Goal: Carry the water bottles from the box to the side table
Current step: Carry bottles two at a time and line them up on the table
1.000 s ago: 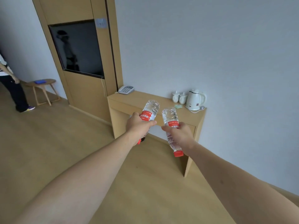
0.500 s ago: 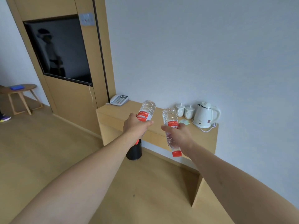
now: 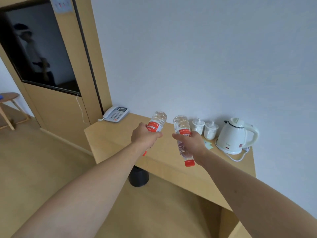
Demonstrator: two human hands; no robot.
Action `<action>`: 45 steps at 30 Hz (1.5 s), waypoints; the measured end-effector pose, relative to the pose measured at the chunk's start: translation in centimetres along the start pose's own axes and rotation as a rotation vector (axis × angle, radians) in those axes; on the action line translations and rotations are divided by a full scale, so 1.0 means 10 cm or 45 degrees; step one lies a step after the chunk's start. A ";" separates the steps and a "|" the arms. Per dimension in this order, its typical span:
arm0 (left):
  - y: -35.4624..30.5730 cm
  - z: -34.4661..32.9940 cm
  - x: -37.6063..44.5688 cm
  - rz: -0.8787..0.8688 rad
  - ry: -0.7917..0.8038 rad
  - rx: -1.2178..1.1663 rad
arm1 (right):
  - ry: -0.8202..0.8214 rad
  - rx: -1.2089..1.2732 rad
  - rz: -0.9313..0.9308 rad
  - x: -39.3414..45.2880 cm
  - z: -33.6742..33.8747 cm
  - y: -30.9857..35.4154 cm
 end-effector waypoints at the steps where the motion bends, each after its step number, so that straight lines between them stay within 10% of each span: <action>1: -0.04 -0.05 0.21 0.005 0.008 0.024 | 0.009 0.004 -0.012 0.22 0.01 0.04; 28: 0.06 -1.51 4.33 0.331 0.860 0.286 | -0.235 0.013 -0.511 3.74 -0.23 -0.17; 34: 0.15 -1.71 4.76 -0.012 1.083 0.835 | -0.289 -0.287 -0.669 4.03 -0.31 -0.24; 45: 0.18 -2.01 5.02 -0.509 1.015 0.933 | -0.258 -1.318 -0.542 4.49 -0.21 -0.08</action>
Point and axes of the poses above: each hand's wrist, its own x-axis towards the middle knuckle, its own z-axis out of the back of the hand, y = z × x, the point moved 1 cm from there along x, towards the middle knuckle, and after that the axes turned 1 degree about y, right-handed, at the moved point
